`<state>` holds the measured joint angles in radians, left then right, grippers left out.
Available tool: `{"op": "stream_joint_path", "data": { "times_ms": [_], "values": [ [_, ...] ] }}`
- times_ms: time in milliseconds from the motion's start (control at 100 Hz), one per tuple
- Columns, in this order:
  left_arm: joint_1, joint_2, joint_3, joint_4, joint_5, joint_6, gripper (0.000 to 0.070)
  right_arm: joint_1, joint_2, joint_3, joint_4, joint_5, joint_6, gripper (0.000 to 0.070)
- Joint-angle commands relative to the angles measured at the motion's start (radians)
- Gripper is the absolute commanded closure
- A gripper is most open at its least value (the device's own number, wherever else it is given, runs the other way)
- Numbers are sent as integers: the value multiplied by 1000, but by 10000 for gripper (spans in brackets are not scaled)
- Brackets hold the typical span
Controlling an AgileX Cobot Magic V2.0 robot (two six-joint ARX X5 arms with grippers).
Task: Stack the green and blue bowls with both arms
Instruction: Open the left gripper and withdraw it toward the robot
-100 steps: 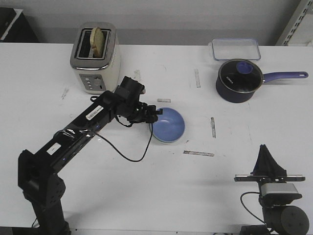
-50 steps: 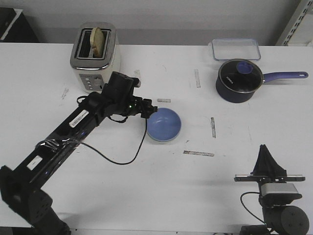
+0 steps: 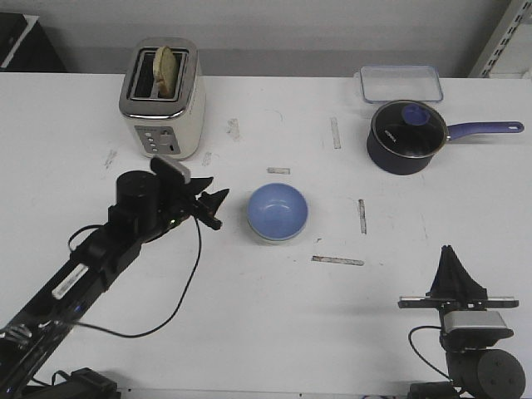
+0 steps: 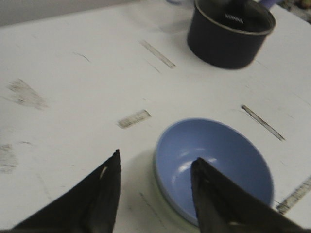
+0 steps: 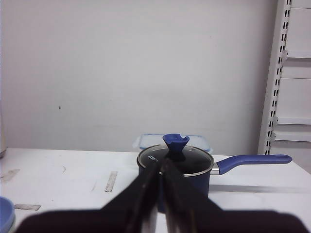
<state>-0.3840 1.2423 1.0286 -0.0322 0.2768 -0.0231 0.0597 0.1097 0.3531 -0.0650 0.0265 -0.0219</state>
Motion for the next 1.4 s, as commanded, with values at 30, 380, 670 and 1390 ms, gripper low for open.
{"op": "stream_joint_path", "data": {
  "times_ms": [30,380,670,1390],
  "values": [
    [30,-103,-102,91,-71,16,552,1,-4,4,12,0,-5,695],
    [241,-491,-416,156,-227,15,700,1,-4,4,12,0,-5,695],
    [383,-764,-630,133,-227,14,700,1,-4,4,12,0,-5,695],
    [381,-1136,-659,-30,-227,15,699,1,-4,4,12,0,-5,695]
  ]
}}
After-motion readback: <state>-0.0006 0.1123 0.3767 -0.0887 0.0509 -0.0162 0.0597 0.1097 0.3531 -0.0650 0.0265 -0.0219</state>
